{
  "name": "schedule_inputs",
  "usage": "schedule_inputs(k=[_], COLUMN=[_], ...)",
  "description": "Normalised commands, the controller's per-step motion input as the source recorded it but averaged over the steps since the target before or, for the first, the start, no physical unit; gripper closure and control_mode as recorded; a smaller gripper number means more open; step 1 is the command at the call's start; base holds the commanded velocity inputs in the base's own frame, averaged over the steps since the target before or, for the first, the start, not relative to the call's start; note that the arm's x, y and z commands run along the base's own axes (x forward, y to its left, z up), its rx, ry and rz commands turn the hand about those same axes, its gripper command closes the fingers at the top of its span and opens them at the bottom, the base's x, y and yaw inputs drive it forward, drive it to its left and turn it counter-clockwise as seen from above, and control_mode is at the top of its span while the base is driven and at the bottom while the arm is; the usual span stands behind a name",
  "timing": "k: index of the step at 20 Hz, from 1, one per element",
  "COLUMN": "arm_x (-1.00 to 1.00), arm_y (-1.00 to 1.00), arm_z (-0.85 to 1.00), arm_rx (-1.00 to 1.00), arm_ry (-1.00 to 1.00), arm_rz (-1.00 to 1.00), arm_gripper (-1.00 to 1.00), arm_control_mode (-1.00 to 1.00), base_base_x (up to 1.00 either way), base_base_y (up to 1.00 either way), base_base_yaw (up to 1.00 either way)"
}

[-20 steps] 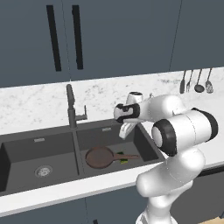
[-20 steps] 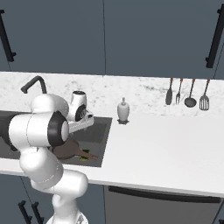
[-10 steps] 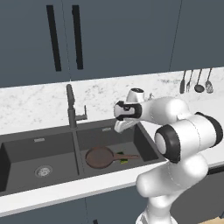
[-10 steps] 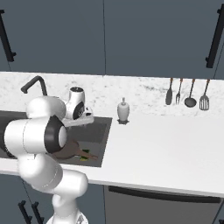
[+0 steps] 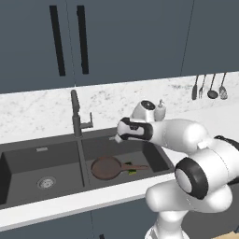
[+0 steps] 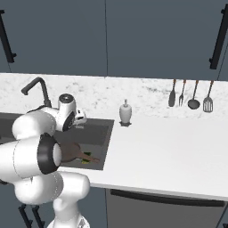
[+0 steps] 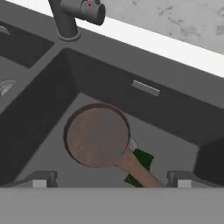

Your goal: Pick the pan and sponge and place them into the sink. Then turn on the water.

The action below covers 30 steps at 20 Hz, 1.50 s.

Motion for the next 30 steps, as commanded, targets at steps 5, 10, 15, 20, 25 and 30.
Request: schedule_inputs(k=[5,10,15,20,25,30], arm_x=[-0.36,0.05,0.12,0.06,0.0,0.0], arm_y=[0.26,0.26,0.19,0.01,-0.06,-0.03], arm_z=[0.43,0.47,0.35,0.09,0.0,0.08], arm_rx=[0.01,0.0,0.07,0.18,0.25,0.16], arm_ry=[-0.28,-0.25,-0.19,-0.17,-0.16,-0.22], arm_rz=[0.0,0.0,0.0,0.0,0.0,0.01], arm_gripper=[-1.0,-1.0,-1.0,-1.0,-1.0,-1.0], arm_control_mode=[-1.0,-1.0,-1.0,-1.0,-1.0,-1.0], base_base_x=[0.0,0.0,0.0,0.0,0.0,0.0], base_base_y=[0.0,0.0,0.0,0.0,0.0,0.0], base_base_yaw=[0.0,0.0,0.0,0.0,0.0,0.0])
